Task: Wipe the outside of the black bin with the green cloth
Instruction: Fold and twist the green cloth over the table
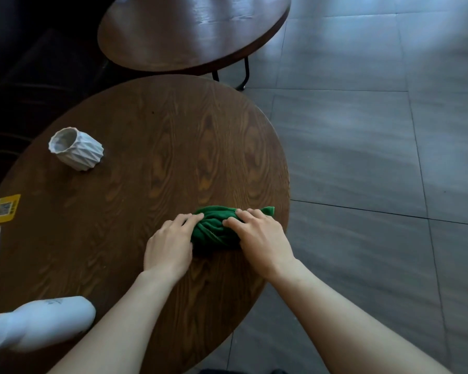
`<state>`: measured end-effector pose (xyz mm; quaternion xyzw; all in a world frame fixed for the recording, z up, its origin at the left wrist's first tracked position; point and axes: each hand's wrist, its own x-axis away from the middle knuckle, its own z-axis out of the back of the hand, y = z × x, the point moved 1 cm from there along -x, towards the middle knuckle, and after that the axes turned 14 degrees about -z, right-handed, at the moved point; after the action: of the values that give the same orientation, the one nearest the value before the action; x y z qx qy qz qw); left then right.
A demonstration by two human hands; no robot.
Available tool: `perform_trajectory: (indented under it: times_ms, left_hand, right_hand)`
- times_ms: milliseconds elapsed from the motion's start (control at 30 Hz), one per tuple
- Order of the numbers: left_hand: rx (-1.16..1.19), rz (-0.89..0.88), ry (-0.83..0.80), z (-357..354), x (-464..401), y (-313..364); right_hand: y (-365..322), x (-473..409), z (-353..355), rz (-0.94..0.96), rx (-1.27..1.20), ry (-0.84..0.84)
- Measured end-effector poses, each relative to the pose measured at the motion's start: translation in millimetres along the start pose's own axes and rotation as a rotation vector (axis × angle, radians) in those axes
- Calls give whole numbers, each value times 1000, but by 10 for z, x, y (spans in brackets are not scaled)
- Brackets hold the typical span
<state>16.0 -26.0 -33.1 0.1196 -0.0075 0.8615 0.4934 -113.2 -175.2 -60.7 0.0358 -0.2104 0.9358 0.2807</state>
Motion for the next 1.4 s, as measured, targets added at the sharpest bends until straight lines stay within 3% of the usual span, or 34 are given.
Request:
perform_trajectory:
  times_ms: [300,467,900,1167,1400]
  left_hand:
    - [-79,-57,65,340,387,66]
    - [-94,-69,126,876,732,48]
    - [-120,-209,482,3229,2514,140]
    - [-116,-327,710,4516,3932,220]
    - [-121,-396,875,5322,4828,304]
  right_hand:
    - [-146,324,259,49,30,47]
    - [-467,592,732,77,74,111]
    - [-2206,2320,2886,15,202,522]
    - [-3416,3791,3920,-48,241,759]
    - [-4057,4666,4580,-15,241,919]
